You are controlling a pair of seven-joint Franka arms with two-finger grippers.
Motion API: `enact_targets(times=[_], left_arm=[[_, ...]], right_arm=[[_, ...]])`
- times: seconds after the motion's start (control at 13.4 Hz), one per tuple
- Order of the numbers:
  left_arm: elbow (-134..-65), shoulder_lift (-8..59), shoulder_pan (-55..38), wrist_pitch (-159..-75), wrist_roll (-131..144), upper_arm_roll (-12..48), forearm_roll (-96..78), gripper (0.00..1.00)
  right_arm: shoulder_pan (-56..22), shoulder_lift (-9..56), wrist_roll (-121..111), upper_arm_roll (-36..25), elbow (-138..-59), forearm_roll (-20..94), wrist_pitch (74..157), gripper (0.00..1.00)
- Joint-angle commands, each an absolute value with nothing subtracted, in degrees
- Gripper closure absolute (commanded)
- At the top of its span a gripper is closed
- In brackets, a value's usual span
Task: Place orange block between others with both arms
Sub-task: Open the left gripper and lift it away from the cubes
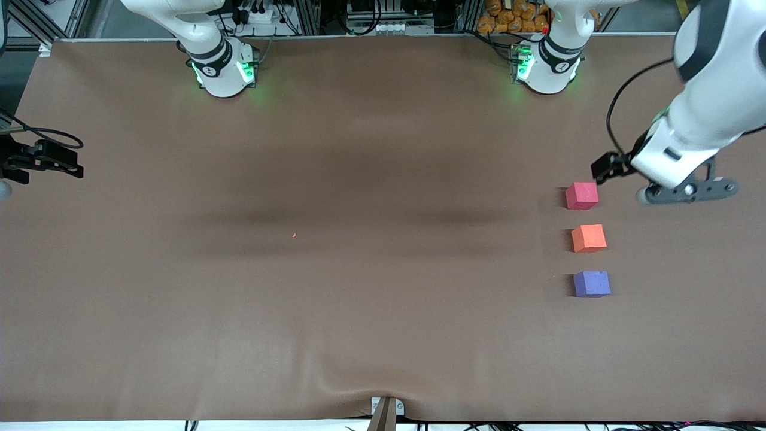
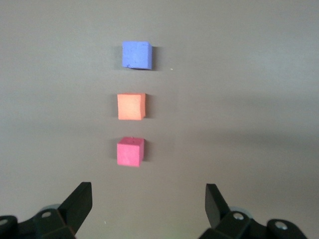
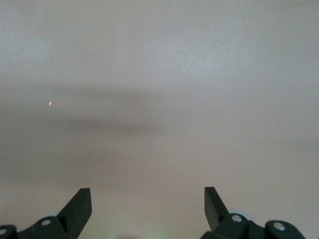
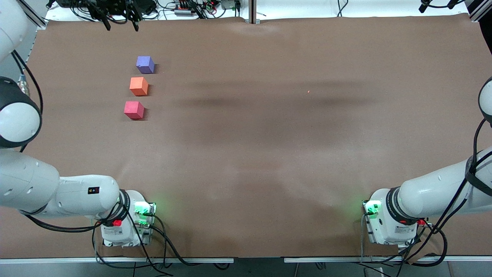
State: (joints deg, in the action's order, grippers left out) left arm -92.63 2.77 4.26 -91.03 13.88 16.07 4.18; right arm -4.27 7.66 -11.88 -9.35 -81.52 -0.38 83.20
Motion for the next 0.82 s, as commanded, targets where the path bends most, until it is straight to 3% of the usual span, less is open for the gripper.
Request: enact_targets(times=[0.0,0.37,0.75], left_arm=[[-88.5,0.9,4.9,-86.1,10.3,16.2,1.8,0.00],[-85.3,0.4,4.3,-81.2,7.3,15.5,1.6,0.00],[-81.2,0.3,0.2,-75.4,4.7,9.4,1.4,0.00]], right_arm=[[-4.5,7.1,-11.3,-9.2,-81.2,-1.1,82.5,0.00],[-4.2,7.1,-11.4,-9.2,-81.2,-1.1,82.6,0.00],[-4.1,7.0,-11.3,-9.3,-81.2,-1.1,82.5,0.00]])
